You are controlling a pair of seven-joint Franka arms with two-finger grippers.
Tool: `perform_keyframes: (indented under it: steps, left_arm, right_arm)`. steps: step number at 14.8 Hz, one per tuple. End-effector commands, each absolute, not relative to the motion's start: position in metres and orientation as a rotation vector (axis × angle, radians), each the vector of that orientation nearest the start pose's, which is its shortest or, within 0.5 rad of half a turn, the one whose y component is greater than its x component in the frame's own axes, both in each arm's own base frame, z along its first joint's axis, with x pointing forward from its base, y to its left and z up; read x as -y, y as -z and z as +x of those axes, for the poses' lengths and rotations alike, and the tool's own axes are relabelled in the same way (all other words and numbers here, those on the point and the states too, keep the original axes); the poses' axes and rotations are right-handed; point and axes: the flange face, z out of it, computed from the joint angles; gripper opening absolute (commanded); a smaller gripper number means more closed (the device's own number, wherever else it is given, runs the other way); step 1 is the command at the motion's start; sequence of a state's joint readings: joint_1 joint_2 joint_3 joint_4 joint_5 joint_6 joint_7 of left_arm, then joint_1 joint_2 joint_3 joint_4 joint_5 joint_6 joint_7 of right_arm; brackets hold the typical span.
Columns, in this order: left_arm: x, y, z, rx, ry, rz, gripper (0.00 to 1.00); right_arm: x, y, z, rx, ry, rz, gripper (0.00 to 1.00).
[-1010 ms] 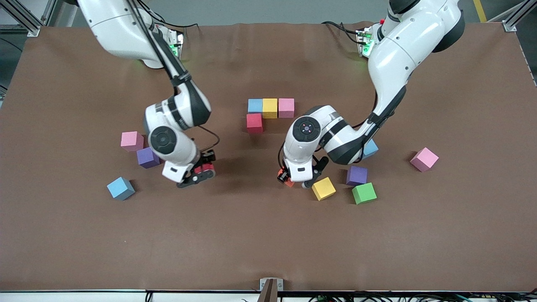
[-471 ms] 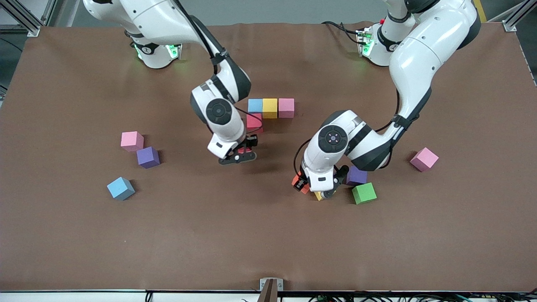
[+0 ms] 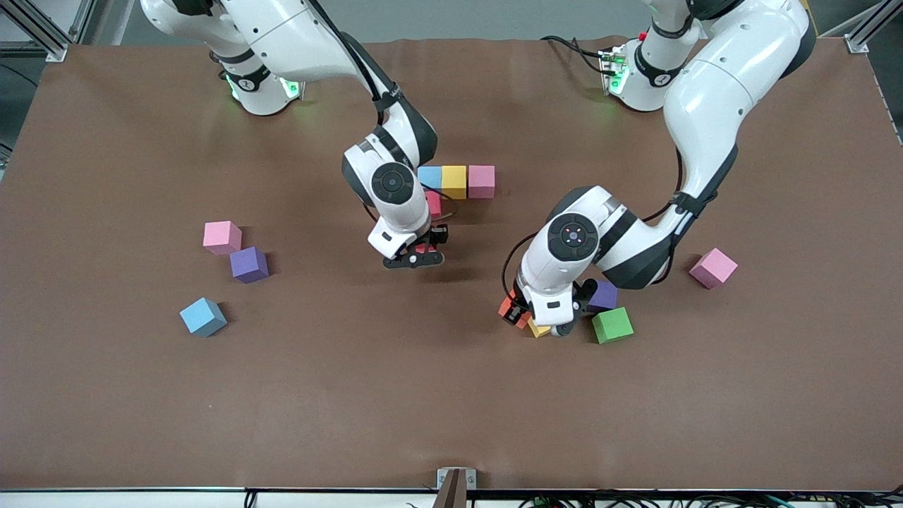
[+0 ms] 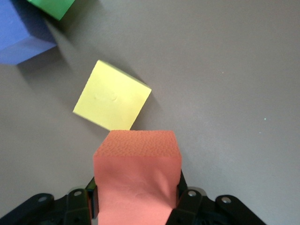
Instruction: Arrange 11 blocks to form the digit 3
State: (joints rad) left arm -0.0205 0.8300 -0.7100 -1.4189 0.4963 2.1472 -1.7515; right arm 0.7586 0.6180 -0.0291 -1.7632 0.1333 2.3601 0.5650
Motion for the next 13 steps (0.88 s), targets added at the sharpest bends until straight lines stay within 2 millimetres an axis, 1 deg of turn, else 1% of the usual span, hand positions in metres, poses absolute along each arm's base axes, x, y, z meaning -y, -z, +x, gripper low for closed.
perform_keyframes:
  steps: [1,2,4,6,7,8,10,12,13]
  left_arm:
    - [0.367,-0.317,0.623,1.548,-0.093,-2.852,0.00]
    - [0.366,-0.321,0.623,1.554,-0.086,-2.850,0.00]
    - [0.360,-0.322,0.627,1.566,-0.081,-2.844,0.00]
    - [0.358,-0.322,0.628,1.580,-0.084,-2.837,0.00]
    - [0.359,-0.320,0.628,1.598,-0.093,-2.826,0.00]
    - [0.367,-0.321,0.624,1.614,-0.091,-2.817,0.00]
    - [0.372,-0.324,0.621,1.632,-0.091,-2.810,0.00]
    - [0.376,-0.327,0.618,1.626,-0.099,-2.822,0.00]
    - [0.375,-0.328,0.619,1.628,-0.100,-2.820,0.00]
  right_arm:
    - [-0.452,-0.196,0.470,0.110,-0.149,-3.111,0.27]
    - [-0.453,-0.192,0.465,0.118,-0.159,-3.115,0.28]
    - [-0.455,-0.188,0.457,0.132,-0.178,-3.119,0.28]
    - [-0.455,-0.186,0.455,0.132,-0.184,-3.122,0.28]
    - [-0.456,-0.185,0.453,0.136,-0.188,-3.121,0.28]
    - [-0.456,-0.184,0.452,0.137,-0.195,-3.123,0.28]
    - [-0.453,-0.181,0.448,0.137,-0.212,-3.128,0.28]
    - [-0.452,-0.179,0.446,0.140,-0.228,-3.134,0.29]
    - [-0.453,-0.179,0.445,0.142,-0.229,-3.134,0.29]
